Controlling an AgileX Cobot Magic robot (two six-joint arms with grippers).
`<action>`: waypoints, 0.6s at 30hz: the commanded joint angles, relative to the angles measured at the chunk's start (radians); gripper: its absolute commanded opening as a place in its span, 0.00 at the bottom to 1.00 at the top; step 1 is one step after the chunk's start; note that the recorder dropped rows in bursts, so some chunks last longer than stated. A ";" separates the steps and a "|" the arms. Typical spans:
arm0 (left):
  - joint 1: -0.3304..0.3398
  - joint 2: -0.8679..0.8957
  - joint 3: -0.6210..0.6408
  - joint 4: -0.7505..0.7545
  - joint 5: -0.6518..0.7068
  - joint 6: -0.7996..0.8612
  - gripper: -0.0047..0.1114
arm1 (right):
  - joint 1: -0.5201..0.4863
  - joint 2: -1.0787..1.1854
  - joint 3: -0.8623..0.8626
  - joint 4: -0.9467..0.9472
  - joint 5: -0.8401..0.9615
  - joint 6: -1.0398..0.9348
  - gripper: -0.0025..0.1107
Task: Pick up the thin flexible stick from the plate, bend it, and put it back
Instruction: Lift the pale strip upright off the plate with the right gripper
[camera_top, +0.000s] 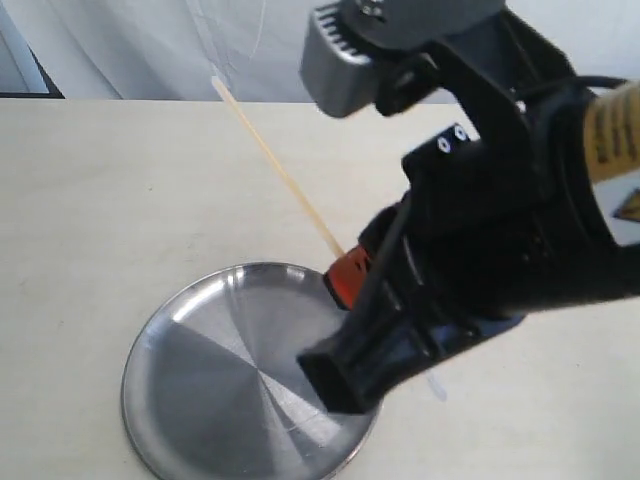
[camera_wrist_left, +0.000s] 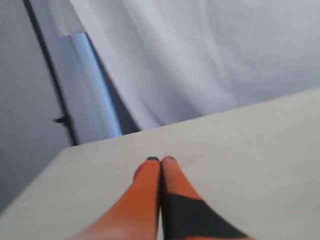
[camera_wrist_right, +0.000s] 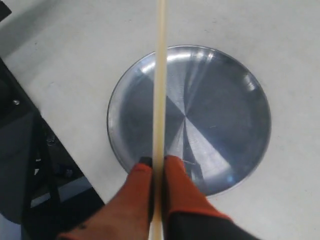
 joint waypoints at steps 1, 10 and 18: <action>-0.007 -0.006 -0.022 -0.145 -0.317 -0.340 0.04 | 0.004 -0.091 0.131 0.080 -0.127 0.037 0.02; -0.007 0.266 -0.423 -0.202 -0.303 -0.121 0.04 | 0.004 -0.097 0.262 0.352 -0.369 0.046 0.02; -0.044 0.750 -0.609 0.263 -0.813 -0.885 0.04 | 0.004 -0.084 0.291 0.377 -0.508 -0.017 0.02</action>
